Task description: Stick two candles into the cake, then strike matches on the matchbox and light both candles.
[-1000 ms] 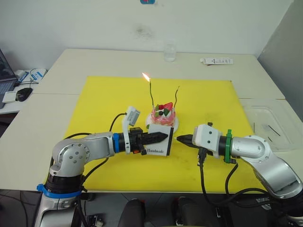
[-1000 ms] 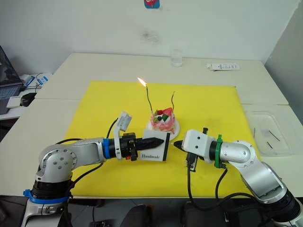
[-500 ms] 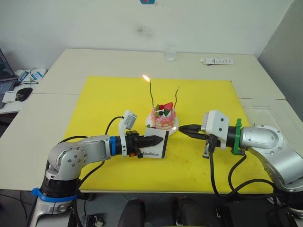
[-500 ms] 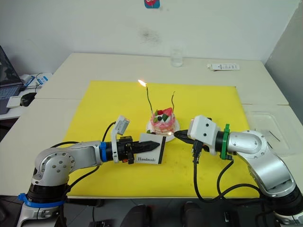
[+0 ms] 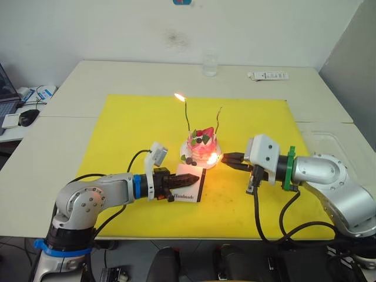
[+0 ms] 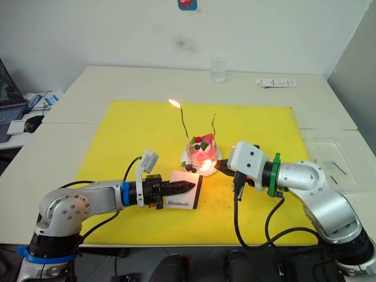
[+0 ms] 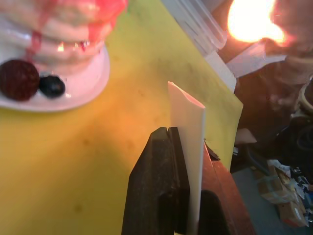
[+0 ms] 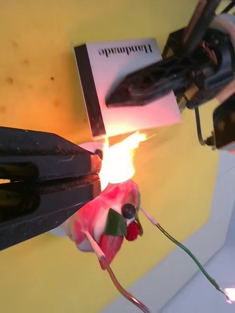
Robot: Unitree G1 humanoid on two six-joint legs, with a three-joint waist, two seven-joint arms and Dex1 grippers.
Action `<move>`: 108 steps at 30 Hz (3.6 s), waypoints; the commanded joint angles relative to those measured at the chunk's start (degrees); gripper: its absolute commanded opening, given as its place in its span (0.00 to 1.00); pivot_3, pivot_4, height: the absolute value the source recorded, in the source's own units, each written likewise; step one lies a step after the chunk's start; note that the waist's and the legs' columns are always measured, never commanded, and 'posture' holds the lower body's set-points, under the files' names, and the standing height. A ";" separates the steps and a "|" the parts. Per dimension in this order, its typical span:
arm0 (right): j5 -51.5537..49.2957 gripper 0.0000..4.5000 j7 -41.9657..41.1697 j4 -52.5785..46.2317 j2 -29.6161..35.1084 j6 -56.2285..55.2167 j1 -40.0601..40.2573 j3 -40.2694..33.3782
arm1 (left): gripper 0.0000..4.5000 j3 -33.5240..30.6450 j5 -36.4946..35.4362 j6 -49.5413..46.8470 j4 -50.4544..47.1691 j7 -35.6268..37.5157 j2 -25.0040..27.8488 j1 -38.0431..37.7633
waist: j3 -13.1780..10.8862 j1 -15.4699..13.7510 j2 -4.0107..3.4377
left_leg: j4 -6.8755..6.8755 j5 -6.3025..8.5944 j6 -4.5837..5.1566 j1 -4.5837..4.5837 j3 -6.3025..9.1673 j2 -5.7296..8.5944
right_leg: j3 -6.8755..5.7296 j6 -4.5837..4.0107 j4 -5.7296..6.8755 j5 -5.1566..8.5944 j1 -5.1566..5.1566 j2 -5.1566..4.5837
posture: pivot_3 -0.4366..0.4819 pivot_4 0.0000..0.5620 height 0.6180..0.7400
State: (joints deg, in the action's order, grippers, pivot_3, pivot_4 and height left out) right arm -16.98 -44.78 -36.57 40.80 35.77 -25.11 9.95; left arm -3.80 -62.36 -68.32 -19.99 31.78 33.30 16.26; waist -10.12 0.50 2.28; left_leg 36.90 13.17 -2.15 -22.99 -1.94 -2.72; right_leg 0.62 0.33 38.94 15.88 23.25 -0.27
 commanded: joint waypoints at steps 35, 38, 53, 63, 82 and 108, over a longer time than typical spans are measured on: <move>9.01 0.00 2.50 13.91 -2.63 -7.33 -14.42 -1.99 | 0.00 -0.27 -1.25 0.11 -2.81 0.26 -0.65 0.35 | 0.00 -0.04 0.00 | -0.01 0.00 0.00 -0.03 -0.03 0.00 | 0.02 -0.02 -0.01 0.00 0.02 -0.02 | 0.48 0.27 1.00; 9.00 0.00 2.46 13.63 -2.70 -7.02 -14.54 -2.00 | 0.00 -0.27 -1.31 0.07 -2.80 0.27 -0.67 0.45 | 0.00 -0.04 0.00 | -0.01 0.00 0.00 -0.02 -0.04 0.00 | 0.03 -0.02 -0.01 0.00 0.02 -0.02 | 0.48 0.27 1.00; 9.11 0.00 2.37 13.71 -2.72 -7.12 -14.38 -1.92 | 0.00 -0.21 -1.32 -0.12 -2.47 0.39 -0.99 0.93 | 0.00 -0.04 0.00 | -0.01 0.00 0.00 -0.02 -0.03 0.00 | 0.02 -0.02 0.00 0.00 0.02 -0.02 | 0.48 0.27 1.00; 9.21 0.00 2.67 13.65 -3.07 -6.98 -14.24 -1.80 | 0.00 -0.17 -1.44 -0.21 -2.38 0.52 -1.12 0.97 | 0.00 -0.04 0.00 | -0.01 0.00 0.00 -0.02 -0.03 0.01 | 0.02 -0.02 0.00 0.00 0.02 -0.02 | 0.48 0.27 1.00; 9.01 0.00 2.57 13.11 -2.53 -6.60 -14.29 -2.76 | 0.00 -0.05 -1.37 -0.20 -2.24 0.73 -1.19 1.06 | 0.00 -0.03 0.00 | -0.01 0.00 0.00 -0.02 -0.04 0.00 | 0.03 -0.02 -0.01 0.00 0.02 -0.02 | 0.48 0.27 1.00; 9.22 0.00 2.45 12.76 -2.14 -6.63 -13.42 -2.66 | 0.00 -0.02 -1.45 -0.27 -2.26 0.77 -1.22 1.11 | 0.00 -0.04 0.00 | -0.01 0.00 0.00 -0.02 -0.03 0.00 | 0.03 -0.02 -0.01 0.00 0.02 -0.02 | 0.48 0.27 1.00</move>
State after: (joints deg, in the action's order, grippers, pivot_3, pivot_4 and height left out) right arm -7.86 -42.42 -21.70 37.83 29.45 -38.48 9.60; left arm -3.73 -62.66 -68.57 -21.00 31.94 32.30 16.78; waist -10.13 0.46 2.28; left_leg 36.89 13.17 -2.15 -23.01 -1.97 -2.72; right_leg 0.65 0.31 38.93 15.88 23.27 -0.29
